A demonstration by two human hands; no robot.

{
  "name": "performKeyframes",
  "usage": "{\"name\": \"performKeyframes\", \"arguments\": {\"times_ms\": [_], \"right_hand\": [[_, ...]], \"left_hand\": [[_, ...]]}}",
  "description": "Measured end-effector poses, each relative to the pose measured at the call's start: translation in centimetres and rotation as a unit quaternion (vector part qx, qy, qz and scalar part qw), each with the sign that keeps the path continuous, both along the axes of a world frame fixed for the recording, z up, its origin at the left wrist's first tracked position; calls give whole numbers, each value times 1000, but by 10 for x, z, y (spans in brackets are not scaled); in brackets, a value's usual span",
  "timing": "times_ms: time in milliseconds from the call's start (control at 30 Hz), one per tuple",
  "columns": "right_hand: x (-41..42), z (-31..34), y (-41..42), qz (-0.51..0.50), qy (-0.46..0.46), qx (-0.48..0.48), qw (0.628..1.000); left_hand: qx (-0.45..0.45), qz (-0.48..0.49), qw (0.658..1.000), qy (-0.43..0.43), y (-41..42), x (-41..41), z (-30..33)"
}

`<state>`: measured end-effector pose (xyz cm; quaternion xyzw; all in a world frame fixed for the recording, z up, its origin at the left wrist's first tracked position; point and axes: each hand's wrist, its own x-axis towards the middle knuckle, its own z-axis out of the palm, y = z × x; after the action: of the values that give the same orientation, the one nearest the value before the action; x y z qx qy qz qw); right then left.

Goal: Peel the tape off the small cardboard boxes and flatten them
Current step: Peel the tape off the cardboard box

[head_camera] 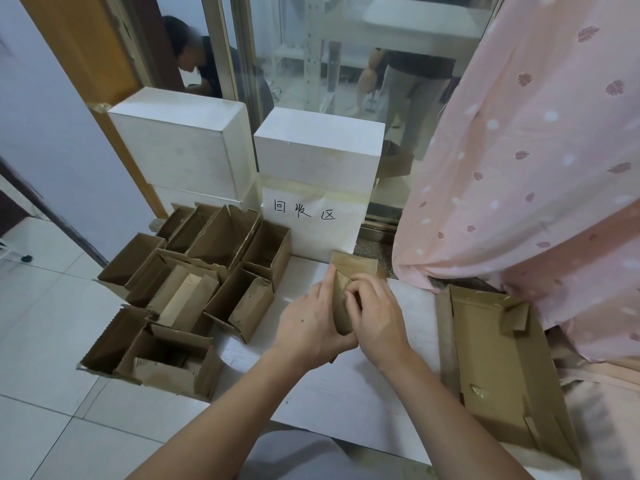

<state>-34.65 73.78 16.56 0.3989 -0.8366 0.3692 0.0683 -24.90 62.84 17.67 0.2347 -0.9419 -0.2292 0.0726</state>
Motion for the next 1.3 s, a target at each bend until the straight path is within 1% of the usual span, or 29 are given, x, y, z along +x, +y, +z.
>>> {"name": "performKeyframes", "arguments": {"times_ms": [100,200,400,433,500,600,700,800,933,1067,1200,1300], "right_hand": [[0,-2,-2,-8,-14,-7,1000],[0,-1,-1,-12,-61,-2,998],[-7,5,11,84,-143,40,985],[-8,4,12,99,-139,48,984],[-9,-3,12,108,-101,43,988],[-6,-6,8,79,-82,13,993],[-5,-4,5,68,-63,32,995],[-6,-7,5,74,-74,46,993],[-7,-7,6,71,-31,50,996],[2,-6,4,78,-42,52,995],[3,-2,5,58,-91,33,994],[2,1,4,53,-61,26,996]], "left_hand": [[9,-4,1000,-11,2,1,-1],[21,3,1000,-14,4,4,-4],[79,18,997,-1,-1,10,-9],[82,19,996,0,-2,12,-11],[79,20,997,2,-4,12,-13],[79,15,997,4,-1,12,-16],[89,21,996,-5,4,11,-19],[89,25,996,0,5,11,-22],[83,13,996,2,6,11,-23],[97,36,995,7,6,10,-25],[88,39,995,8,6,9,-25],[91,46,995,8,7,10,-26]]}}
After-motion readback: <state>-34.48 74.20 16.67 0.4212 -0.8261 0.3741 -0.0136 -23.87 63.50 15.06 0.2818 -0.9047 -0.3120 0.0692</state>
